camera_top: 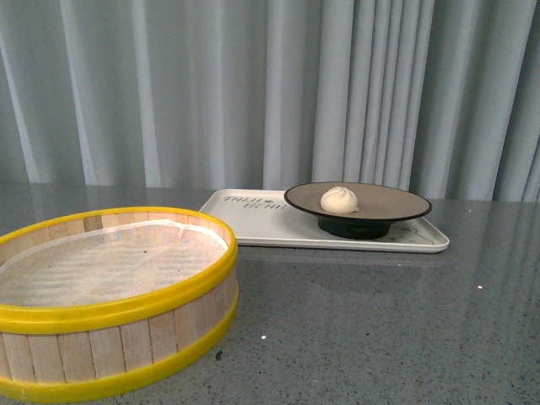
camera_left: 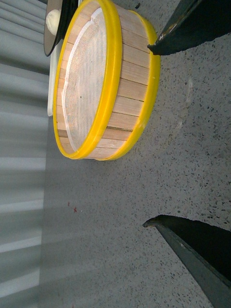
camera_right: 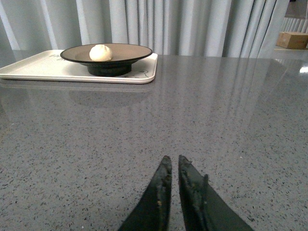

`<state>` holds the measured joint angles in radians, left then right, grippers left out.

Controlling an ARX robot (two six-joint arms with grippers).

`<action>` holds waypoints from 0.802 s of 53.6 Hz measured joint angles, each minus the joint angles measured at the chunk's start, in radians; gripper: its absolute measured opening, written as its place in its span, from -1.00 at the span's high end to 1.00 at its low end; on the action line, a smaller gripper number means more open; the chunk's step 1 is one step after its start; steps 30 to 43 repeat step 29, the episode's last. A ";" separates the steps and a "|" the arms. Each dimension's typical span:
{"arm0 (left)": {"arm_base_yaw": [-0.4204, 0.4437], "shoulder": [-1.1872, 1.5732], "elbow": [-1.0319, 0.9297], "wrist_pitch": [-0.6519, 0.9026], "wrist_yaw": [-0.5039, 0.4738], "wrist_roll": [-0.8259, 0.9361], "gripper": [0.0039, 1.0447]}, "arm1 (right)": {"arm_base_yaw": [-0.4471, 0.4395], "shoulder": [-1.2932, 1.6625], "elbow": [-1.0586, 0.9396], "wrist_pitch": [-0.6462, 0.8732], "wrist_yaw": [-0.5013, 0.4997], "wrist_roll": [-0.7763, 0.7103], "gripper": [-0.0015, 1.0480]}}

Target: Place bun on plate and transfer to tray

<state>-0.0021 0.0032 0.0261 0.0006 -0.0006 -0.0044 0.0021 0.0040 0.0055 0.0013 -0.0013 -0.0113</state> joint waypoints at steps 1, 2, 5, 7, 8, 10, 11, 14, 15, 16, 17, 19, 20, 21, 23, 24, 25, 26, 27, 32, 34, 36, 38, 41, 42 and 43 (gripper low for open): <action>0.000 0.000 0.000 0.000 0.000 0.000 -0.88 | 0.000 0.000 0.000 0.000 0.000 0.000 0.73; 0.000 0.000 0.000 0.000 0.000 0.000 -0.88 | 0.000 0.000 0.000 0.000 0.000 0.000 0.62; 0.000 0.000 0.000 0.000 0.000 0.000 -0.88 | 0.000 0.000 0.000 0.000 0.000 0.000 0.47; 0.000 0.000 0.000 0.000 0.000 0.000 -0.88 | 0.000 0.000 0.000 0.000 0.000 0.000 0.30; 0.000 0.000 0.000 0.000 0.000 0.000 -0.88 | 0.000 0.000 0.000 0.000 0.000 0.000 0.18; 0.000 0.000 0.000 0.000 0.000 0.000 -0.88 | 0.000 0.000 0.000 0.000 0.000 0.000 0.08; 0.000 0.000 0.000 0.000 0.000 0.000 -0.88 | 0.000 0.000 0.000 0.000 0.000 0.000 0.03; 0.000 0.000 0.000 0.000 0.000 0.000 -0.88 | 0.000 0.000 0.000 0.000 0.000 0.000 -0.16; 0.000 0.000 0.000 0.000 0.000 0.000 -0.88 | 0.000 0.000 0.000 0.000 0.000 0.000 -0.21; 0.000 0.000 0.000 0.000 0.000 0.000 -0.88 | 0.000 0.000 0.000 0.000 0.000 0.000 -0.31; 0.000 0.000 0.000 0.000 0.000 0.000 -0.88 | 0.000 0.000 0.000 0.000 0.000 0.000 -0.39; 0.000 0.000 0.000 0.000 0.000 0.000 -0.88 | 0.000 0.000 0.000 0.000 0.000 0.000 -0.55; 0.000 0.000 0.000 0.000 0.000 0.000 -0.88 | 0.000 0.000 0.000 0.000 0.000 0.000 -0.66; 0.000 0.000 0.000 0.000 0.000 0.000 -0.88 | 0.000 0.000 0.000 0.000 0.000 0.000 -0.72; 0.000 0.000 0.000 0.000 0.000 0.000 -0.88 | 0.000 0.000 0.000 0.000 0.000 0.000 -0.87; 0.000 0.000 0.000 0.000 0.000 0.000 -0.88 | 0.000 0.000 0.000 0.000 0.000 0.001 -0.86; 0.000 0.000 0.000 0.000 0.000 0.000 -0.88 | 0.000 0.000 0.000 0.000 0.000 0.001 -0.84; 0.000 0.000 0.000 0.000 0.000 0.000 -0.88 | 0.000 0.000 0.000 0.000 0.000 0.001 -0.82; 0.000 0.000 0.000 0.000 0.000 0.000 -0.88 | 0.000 0.000 0.000 0.000 0.000 0.001 -0.83; 0.000 0.000 0.000 0.000 0.000 0.000 -0.88 | 0.000 0.000 0.000 0.000 0.000 0.001 -0.83; 0.000 0.000 0.000 0.000 0.000 0.000 -0.88 | 0.000 0.000 0.000 0.000 0.000 0.001 -0.83; 0.000 0.000 0.000 0.000 0.000 0.000 -0.88 | 0.000 0.000 0.000 0.000 0.000 0.001 -0.83; 0.000 0.000 0.000 0.000 0.000 0.000 -0.88 | 0.000 0.000 0.000 0.000 0.000 0.001 -0.83; 0.000 0.000 0.000 0.000 0.000 0.000 -0.88 | 0.000 0.000 0.000 0.000 0.000 0.001 -0.83; 0.000 0.000 0.000 0.000 0.000 0.000 -0.88 | 0.000 0.000 0.000 0.000 0.000 0.001 -0.83; 0.000 0.000 0.000 0.000 0.000 0.000 -0.88 | 0.000 0.000 0.000 0.000 0.000 0.001 -0.83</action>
